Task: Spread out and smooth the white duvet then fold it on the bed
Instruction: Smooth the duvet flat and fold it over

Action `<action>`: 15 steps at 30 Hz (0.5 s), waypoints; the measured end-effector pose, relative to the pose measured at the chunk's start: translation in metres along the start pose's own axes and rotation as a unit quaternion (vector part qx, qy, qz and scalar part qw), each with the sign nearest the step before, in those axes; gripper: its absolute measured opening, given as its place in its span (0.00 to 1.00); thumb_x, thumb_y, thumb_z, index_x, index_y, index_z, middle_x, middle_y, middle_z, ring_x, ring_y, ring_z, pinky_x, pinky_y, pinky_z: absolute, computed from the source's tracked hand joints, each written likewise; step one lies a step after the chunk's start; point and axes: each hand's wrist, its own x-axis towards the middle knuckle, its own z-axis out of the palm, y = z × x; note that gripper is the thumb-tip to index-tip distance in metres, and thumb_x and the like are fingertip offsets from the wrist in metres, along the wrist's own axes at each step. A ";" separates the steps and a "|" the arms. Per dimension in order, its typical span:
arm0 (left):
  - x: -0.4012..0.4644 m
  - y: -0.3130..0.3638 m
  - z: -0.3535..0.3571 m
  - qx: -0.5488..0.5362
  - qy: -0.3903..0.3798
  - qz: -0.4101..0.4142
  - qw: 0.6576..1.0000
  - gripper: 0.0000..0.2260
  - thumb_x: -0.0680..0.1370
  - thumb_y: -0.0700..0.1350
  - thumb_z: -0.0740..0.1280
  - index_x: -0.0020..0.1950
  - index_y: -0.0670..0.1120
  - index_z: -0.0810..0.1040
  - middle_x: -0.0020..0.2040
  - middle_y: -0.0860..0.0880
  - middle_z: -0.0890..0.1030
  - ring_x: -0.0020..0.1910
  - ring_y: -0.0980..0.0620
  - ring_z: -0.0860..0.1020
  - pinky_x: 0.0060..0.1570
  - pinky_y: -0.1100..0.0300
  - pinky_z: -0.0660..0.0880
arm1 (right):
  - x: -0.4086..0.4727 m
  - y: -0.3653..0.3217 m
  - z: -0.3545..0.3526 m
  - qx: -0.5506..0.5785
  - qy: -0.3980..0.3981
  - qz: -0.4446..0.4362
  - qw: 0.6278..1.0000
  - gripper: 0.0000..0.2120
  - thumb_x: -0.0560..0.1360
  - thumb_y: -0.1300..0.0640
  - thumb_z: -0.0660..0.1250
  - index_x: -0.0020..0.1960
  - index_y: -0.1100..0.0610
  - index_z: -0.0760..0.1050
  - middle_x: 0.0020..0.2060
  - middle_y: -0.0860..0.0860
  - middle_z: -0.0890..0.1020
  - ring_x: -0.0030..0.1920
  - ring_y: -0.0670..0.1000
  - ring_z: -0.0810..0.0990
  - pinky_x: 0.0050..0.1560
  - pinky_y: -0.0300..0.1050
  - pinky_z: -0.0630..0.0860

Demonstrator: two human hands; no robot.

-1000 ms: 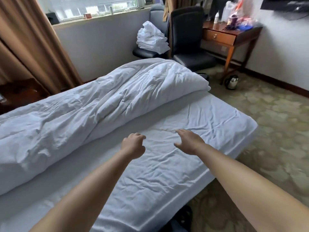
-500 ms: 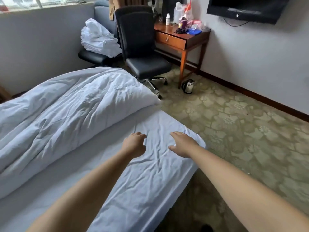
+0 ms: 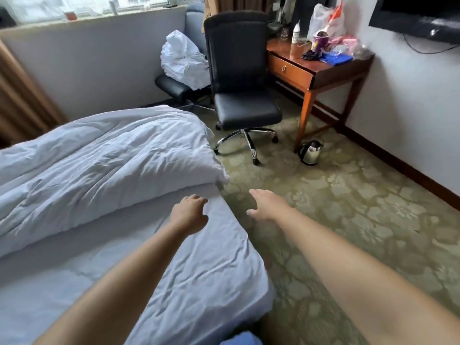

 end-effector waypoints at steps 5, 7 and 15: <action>0.066 0.029 -0.002 -0.011 0.010 -0.078 0.997 0.24 0.76 0.44 0.62 0.72 0.51 0.67 0.71 0.51 0.68 0.70 0.49 0.65 0.63 0.53 0.69 | 0.074 0.046 -0.041 -0.012 -0.003 -0.058 0.998 0.31 0.78 0.45 0.61 0.76 0.55 0.55 0.74 0.50 0.63 0.74 0.53 0.61 0.70 0.52 0.65; 0.105 0.039 0.005 -0.023 0.007 -0.108 0.994 0.23 0.76 0.44 0.62 0.72 0.51 0.68 0.70 0.50 0.69 0.69 0.48 0.66 0.63 0.53 0.69 | 0.109 0.063 -0.055 -0.015 -0.002 -0.082 0.996 0.32 0.78 0.45 0.61 0.77 0.55 0.54 0.75 0.50 0.62 0.74 0.53 0.60 0.70 0.52 0.64; 0.264 0.087 -0.020 -0.072 -0.011 -0.155 0.985 0.19 0.76 0.44 0.62 0.67 0.50 0.71 0.66 0.50 0.72 0.64 0.47 0.70 0.54 0.53 0.72 | 0.241 0.133 -0.123 -0.033 -0.039 -0.105 0.993 0.29 0.78 0.47 0.63 0.74 0.55 0.59 0.71 0.51 0.67 0.71 0.54 0.65 0.67 0.52 0.67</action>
